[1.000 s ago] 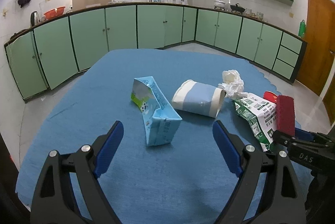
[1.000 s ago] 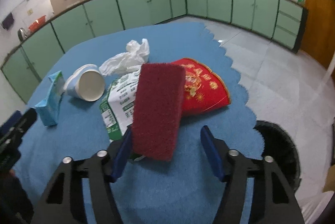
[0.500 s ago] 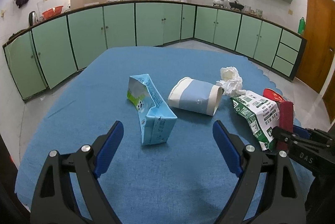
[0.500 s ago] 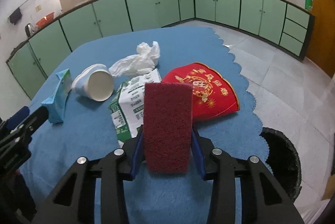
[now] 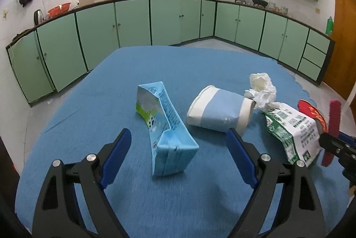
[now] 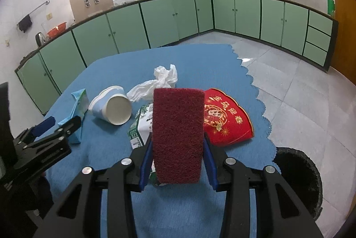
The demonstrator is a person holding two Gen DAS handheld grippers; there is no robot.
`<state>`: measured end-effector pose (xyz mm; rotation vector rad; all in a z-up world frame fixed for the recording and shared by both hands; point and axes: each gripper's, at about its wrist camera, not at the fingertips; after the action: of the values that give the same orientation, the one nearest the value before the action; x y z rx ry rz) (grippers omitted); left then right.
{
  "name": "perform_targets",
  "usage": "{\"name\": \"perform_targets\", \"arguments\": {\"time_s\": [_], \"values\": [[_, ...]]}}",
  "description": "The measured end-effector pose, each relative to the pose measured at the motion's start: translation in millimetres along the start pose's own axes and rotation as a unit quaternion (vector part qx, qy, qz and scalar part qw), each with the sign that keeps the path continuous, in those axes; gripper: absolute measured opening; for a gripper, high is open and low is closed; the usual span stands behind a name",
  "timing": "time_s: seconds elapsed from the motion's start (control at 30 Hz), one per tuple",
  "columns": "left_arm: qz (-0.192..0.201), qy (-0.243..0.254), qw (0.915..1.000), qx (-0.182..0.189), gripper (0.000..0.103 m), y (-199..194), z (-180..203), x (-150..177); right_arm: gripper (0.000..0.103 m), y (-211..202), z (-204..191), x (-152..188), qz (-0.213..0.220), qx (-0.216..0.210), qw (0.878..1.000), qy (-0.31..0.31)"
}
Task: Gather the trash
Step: 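Grasp the light blue milk carton with the left tool while the right tool holds the red pad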
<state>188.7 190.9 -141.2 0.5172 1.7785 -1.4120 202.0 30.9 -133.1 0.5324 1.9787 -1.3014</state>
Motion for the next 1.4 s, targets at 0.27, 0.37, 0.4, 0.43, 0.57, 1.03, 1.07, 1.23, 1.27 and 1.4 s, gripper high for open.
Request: {"name": "perform_targets", "arguments": {"time_s": [0.27,0.37,0.4,0.43,0.57,1.03,1.07,1.23,1.27,1.4], "values": [[-0.035,-0.003,0.9991,-0.024,0.066,25.5,1.2,-11.1,0.041,5.3,0.5,-1.1,-0.002,-0.007,1.000,-0.005],[-0.052,-0.004,0.9984,-0.020,0.041,31.7,-0.2,-11.6,0.041,5.7,2.3,-0.3,-0.003,-0.008,1.000,-0.004],[-0.055,-0.006,0.9983,-0.019,0.034,32.2,-1.2,-11.4,0.041,5.2,2.9,0.0,-0.003,-0.008,1.000,-0.005],[-0.054,-0.008,0.9983,-0.018,0.034,31.8,-2.9,-11.7,0.041,5.4,3.1,0.8,-0.002,-0.007,1.000,-0.006],[-0.038,-0.013,0.9989,-0.023,0.034,21.9,-7.2,-12.4,0.041,1.4,4.2,1.2,0.001,-0.009,1.000,-0.007],[-0.034,-0.005,0.9992,0.019,0.033,-33.9,1.2,13.4,0.041,-28.3,16.7,7.6,0.012,-0.008,1.000,-0.004],[-0.045,-0.007,0.9988,0.019,0.034,-32.3,0.6,18.0,0.041,-28.9,17.8,8.4,0.012,-0.009,1.000,-0.003],[-0.068,-0.015,0.9974,0.017,0.039,-30.5,0.6,28.5,0.041,-28.7,20.7,11.9,0.008,-0.010,1.000,0.001],[-0.066,-0.014,0.9976,0.015,0.042,-31.6,2.0,26.8,0.041,-28.9,20.4,12.0,0.008,-0.011,1.000,0.000],[-0.057,-0.014,0.9983,0.004,0.050,-28.7,5.3,15.2,0.041,-29.4,20.6,11.9,0.010,-0.011,1.000,0.000]]}}
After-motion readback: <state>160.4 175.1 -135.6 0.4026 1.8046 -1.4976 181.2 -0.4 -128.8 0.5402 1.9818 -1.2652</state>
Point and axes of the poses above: each gripper's, at about its wrist camera, not at the fingertips, and y roughly the way its jaws point, z to its right, x to its underside, and after that the axes turned 7 degrees about -x, right-handed
